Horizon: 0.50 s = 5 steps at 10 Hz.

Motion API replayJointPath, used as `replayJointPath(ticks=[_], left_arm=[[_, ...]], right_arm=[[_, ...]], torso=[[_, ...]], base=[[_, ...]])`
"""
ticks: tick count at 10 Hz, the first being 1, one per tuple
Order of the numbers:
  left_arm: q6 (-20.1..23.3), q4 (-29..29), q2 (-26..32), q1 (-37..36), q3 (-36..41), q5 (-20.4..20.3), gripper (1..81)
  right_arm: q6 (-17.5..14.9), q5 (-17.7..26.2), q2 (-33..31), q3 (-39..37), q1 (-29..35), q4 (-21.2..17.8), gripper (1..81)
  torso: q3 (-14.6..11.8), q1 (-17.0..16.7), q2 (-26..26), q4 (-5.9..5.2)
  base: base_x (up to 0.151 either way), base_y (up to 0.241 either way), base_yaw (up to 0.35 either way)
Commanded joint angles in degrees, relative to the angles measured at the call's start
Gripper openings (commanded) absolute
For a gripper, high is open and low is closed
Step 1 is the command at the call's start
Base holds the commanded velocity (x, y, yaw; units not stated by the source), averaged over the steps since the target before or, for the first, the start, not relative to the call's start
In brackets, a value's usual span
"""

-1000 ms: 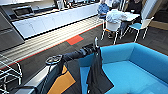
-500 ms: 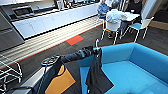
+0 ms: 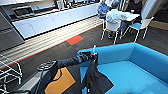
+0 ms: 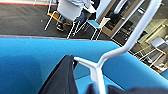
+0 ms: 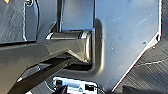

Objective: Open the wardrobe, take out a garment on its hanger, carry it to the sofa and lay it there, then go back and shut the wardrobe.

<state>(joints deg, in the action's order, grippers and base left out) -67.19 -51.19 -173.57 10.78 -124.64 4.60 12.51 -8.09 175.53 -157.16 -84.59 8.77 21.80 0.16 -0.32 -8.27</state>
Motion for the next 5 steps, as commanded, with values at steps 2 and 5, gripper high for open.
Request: replayJointPath(ticks=[2,5], left_arm=[[0.4,-1.11,-0.38,-11.17,2.73,-0.46,81.1],[0.4,-1.11,-0.03,-11.08,4.31,0.33,81.1]], right_arm=[[-0.11,3.61,1.07,0.46,0.16,-0.06,81.1],[-0.11,3.61,1.07,0.55,0.16,0.02,81.1]], torso=[[0.0,0.0,0.0,0.0],[0.0,0.0,0.0,0.0]], base=[[0.0,0.0,0.0],[0.0,0.0,0.0]])
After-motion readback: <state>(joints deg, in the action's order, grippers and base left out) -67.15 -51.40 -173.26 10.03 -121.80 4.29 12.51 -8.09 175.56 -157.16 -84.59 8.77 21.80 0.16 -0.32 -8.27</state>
